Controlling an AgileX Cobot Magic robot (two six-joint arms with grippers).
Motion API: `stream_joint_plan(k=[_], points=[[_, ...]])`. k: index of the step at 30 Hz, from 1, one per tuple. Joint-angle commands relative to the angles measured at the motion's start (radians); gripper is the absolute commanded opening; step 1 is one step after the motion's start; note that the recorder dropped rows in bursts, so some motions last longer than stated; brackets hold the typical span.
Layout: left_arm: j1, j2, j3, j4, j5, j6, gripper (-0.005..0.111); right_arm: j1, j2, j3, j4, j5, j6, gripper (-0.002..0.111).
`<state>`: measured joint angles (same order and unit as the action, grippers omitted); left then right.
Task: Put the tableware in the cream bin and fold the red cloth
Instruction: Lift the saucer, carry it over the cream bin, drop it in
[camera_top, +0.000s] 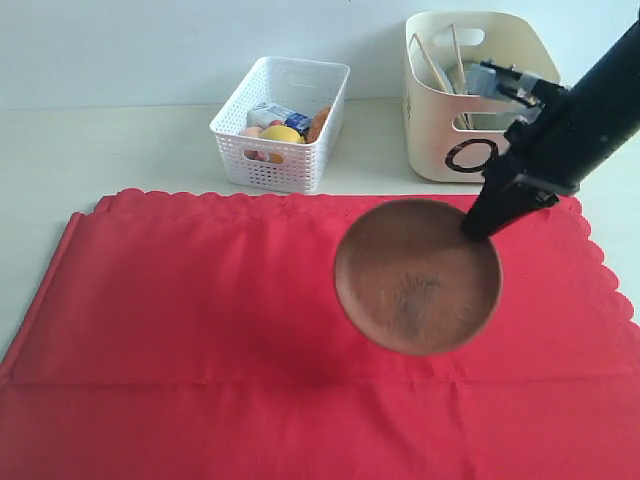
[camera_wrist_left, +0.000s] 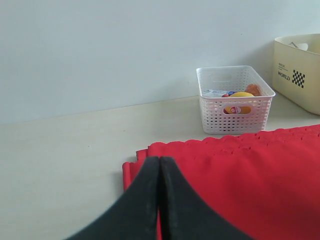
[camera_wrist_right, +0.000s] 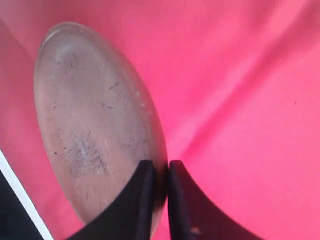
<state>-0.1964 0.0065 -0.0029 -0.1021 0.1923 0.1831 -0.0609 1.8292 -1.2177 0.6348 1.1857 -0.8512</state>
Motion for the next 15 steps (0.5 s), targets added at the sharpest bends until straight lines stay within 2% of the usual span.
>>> stream_joint_plan(k=[1,8,15], points=[[-0.006,-0.006,0.003,-0.001,-0.001,-0.002,0.001,-0.068,-0.011,-0.052,0.195,0.012,-0.111,0.000],[-0.006,-0.006,0.003,-0.001,-0.001,-0.005,0.001,-0.165,-0.011,-0.086,0.453,-0.055,-0.204,0.000],[-0.006,-0.006,0.003,-0.001,-0.001,-0.002,0.001,-0.223,-0.011,-0.088,0.543,-0.247,-0.197,0.000]])
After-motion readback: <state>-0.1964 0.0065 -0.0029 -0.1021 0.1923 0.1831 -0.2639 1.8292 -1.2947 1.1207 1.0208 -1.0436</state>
